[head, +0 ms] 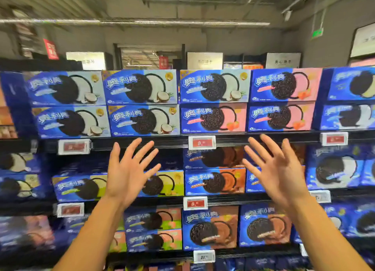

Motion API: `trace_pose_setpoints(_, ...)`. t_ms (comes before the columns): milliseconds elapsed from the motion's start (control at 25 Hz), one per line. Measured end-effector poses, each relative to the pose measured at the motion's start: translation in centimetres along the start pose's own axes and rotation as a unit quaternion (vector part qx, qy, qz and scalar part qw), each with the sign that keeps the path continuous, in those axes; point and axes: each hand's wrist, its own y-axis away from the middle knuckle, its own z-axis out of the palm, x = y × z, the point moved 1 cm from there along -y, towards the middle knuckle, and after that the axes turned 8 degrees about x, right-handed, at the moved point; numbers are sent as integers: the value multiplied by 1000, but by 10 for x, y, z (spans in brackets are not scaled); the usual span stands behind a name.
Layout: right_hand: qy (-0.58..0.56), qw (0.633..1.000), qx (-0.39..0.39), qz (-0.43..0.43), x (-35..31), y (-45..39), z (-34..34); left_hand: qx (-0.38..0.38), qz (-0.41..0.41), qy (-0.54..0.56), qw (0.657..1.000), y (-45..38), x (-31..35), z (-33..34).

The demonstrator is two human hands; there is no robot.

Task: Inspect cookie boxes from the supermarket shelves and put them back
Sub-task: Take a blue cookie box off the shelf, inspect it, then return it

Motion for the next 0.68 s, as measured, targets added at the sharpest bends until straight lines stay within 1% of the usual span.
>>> trace_pose_setpoints(160, 25, 997, -72, 1, -12, -26, 42, 22, 54, -37, 998, -7, 37, 17)
trace_pose_setpoints(280, 44, 992, -116, -9, -17, -42, 90, 59, 113, -79, 989, -21, 83, 27)
trace_pose_setpoints(360, 53, 989, -134, -19, -19, -50, 122, 85, 145, -77, 983, -33, 116, 28)
trace_pose_setpoints(520, 76, 987, -135, -33, -17, -66, 179, 119, 177, -86, 973, -58, 160, 25)
trace_pose_setpoints(680, 113, 984, -132, -49, -8, -77, 210, 133, 172, -124, 968, -77, 167, 20)
